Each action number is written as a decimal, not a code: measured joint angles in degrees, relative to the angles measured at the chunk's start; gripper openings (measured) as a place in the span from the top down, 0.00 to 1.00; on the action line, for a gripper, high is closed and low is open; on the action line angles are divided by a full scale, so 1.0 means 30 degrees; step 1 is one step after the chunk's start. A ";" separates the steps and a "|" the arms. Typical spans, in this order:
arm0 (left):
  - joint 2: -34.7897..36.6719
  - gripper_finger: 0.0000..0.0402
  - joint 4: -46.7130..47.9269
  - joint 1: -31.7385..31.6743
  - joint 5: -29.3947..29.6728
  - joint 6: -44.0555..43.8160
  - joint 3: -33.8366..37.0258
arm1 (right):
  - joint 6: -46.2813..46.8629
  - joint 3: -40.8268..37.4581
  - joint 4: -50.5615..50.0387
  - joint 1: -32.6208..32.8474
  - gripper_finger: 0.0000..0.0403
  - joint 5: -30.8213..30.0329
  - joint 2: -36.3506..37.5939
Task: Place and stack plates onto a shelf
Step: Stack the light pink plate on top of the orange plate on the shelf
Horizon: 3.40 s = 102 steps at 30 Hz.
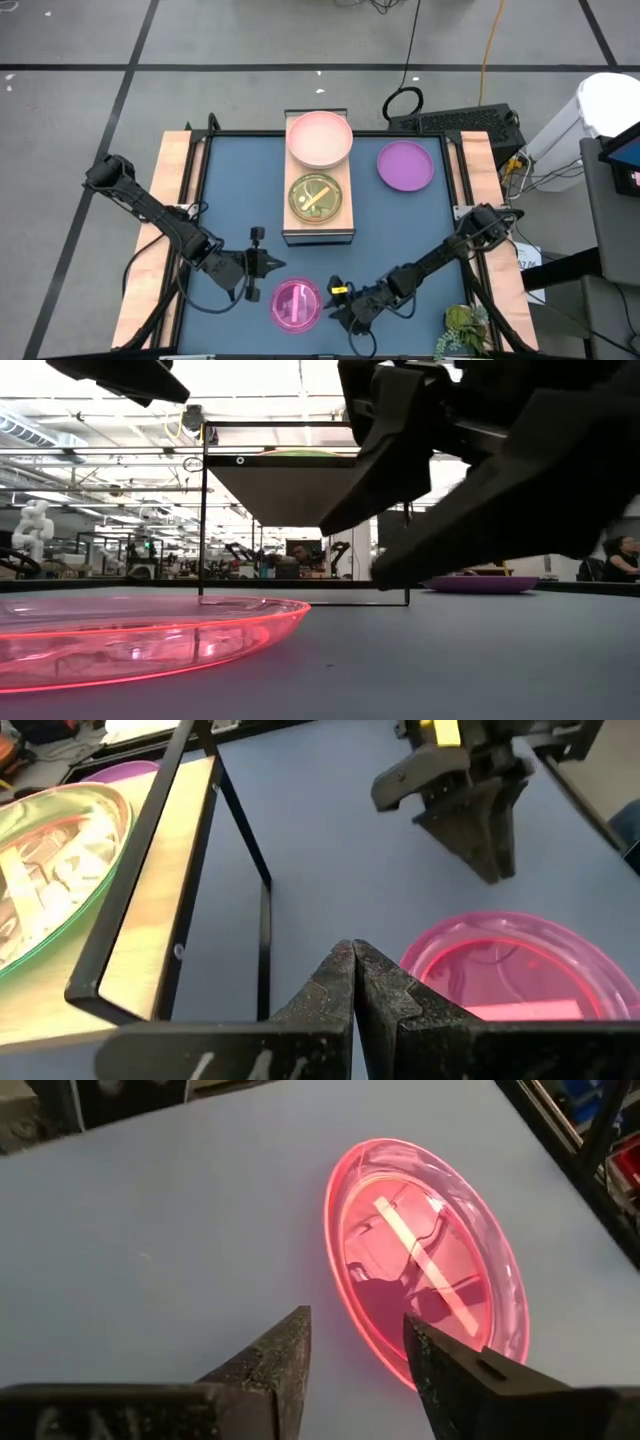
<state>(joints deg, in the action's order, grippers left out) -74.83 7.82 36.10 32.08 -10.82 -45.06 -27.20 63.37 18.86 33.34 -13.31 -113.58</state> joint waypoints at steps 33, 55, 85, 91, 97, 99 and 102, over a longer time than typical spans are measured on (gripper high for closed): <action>0.0000 0.99 -0.0678 0.0015 -0.0007 0.0185 -0.0007 | -0.3990 0.0022 0.2538 -0.1680 0.67 0.1665 -0.1800; 0.0000 0.99 -0.0685 0.0015 -0.0007 0.0178 -0.0015 | -0.4501 0.0031 0.1661 -0.2392 0.99 0.3056 -0.1836; 0.0000 0.99 -0.0693 -0.0004 -0.0084 -0.0778 -0.0025 | -0.3535 0.0927 -0.3475 -0.0219 0.90 -0.0515 -0.0152; 0.0000 0.99 -0.0693 0.0000 -0.0022 -0.1332 -0.0029 | -0.5439 0.2231 -0.5429 -0.0764 0.80 -0.0478 -0.0153; 0.0000 0.99 -0.0693 -0.0003 -0.0015 -0.1307 -0.0029 | -0.7918 0.2397 -0.4734 -0.1504 0.76 0.0489 -0.0487; -0.0007 0.99 -0.0678 0.0000 -0.0010 -0.1122 -0.0029 | -0.8853 0.2390 -0.4401 -0.1594 0.76 0.0542 -0.0873; -0.0007 0.99 -0.0678 0.0000 -0.0007 -0.1082 -0.0036 | -1.0215 0.2397 -0.3624 -0.1718 0.76 0.1047 -0.1376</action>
<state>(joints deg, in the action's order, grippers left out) -74.85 5.78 36.10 32.05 -14.06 -45.17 -57.84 70.57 7.98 28.18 -10.17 -117.71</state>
